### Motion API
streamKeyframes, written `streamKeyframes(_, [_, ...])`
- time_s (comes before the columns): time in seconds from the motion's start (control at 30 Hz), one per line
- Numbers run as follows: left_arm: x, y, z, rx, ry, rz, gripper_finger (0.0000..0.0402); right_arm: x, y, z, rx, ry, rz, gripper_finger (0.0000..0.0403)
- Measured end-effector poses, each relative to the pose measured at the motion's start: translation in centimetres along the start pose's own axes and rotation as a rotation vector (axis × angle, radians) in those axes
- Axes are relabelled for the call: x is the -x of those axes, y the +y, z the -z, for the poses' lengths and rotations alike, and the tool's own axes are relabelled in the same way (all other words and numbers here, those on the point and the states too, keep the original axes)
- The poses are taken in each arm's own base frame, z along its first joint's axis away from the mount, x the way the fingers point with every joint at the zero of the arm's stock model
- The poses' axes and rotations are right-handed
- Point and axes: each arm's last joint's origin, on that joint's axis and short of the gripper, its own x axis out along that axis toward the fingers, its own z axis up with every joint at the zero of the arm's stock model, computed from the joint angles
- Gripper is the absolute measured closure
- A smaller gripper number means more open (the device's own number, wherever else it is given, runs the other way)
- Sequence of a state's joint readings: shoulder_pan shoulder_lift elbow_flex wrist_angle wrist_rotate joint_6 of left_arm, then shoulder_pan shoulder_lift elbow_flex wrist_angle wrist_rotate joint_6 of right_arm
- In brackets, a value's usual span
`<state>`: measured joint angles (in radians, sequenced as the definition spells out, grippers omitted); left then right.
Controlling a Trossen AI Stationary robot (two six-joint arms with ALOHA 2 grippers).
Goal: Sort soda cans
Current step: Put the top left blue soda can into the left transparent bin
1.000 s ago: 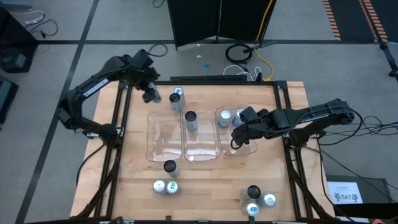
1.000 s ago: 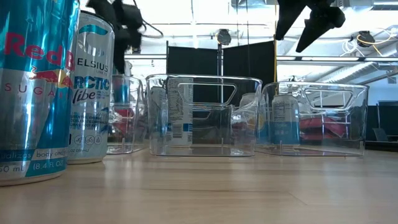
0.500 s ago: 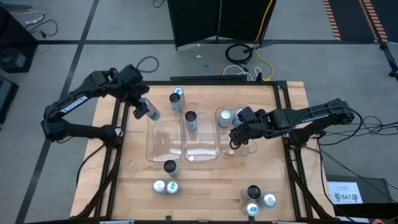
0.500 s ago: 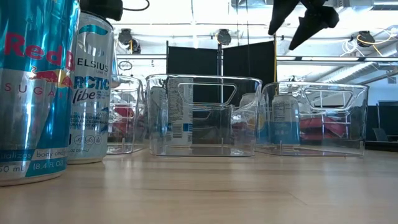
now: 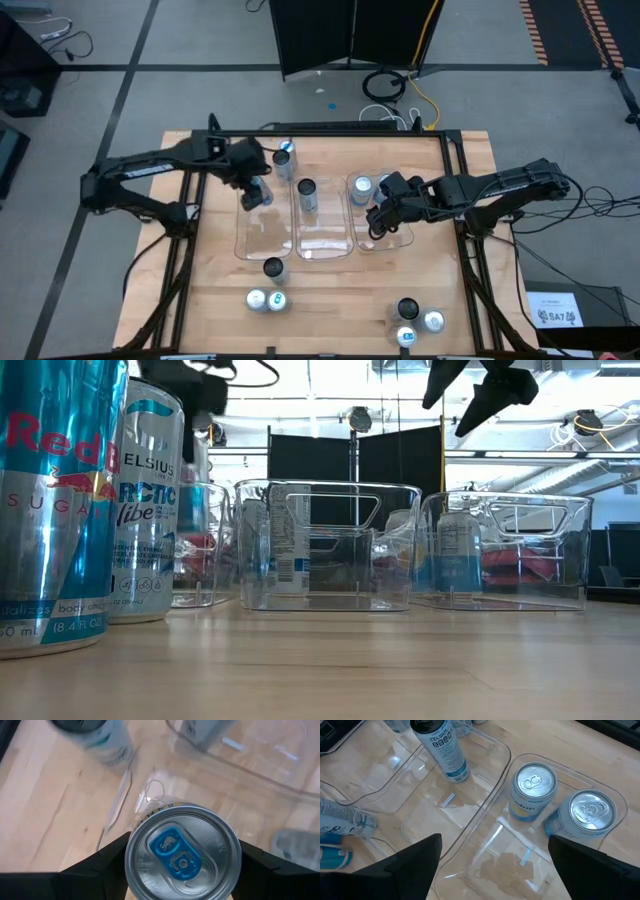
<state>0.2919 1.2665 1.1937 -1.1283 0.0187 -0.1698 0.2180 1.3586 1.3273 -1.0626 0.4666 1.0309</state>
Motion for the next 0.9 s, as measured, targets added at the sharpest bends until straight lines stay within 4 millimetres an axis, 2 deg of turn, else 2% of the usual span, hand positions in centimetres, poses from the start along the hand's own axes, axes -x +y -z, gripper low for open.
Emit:
streamKeyframes(0.2, [-3.0,-0.6,-1.5,-0.009,0.028,0.003,0.0137,0.0,0.0,0.0,-0.001,0.000,-0.001,0.0044])
streamKeyframes(0.4, [-5.1,-0.9,-2.7,-0.018,0.021,0.005,0.0137,0.0,0.0,0.0,-0.003,0.000,-0.001,0.0044])
streamKeyframes(0.9, [-8.5,-0.9,-3.5,0.026,0.102,-0.047,0.0137,0.0,0.0,0.1,0.007,0.024,-0.014,0.0044])
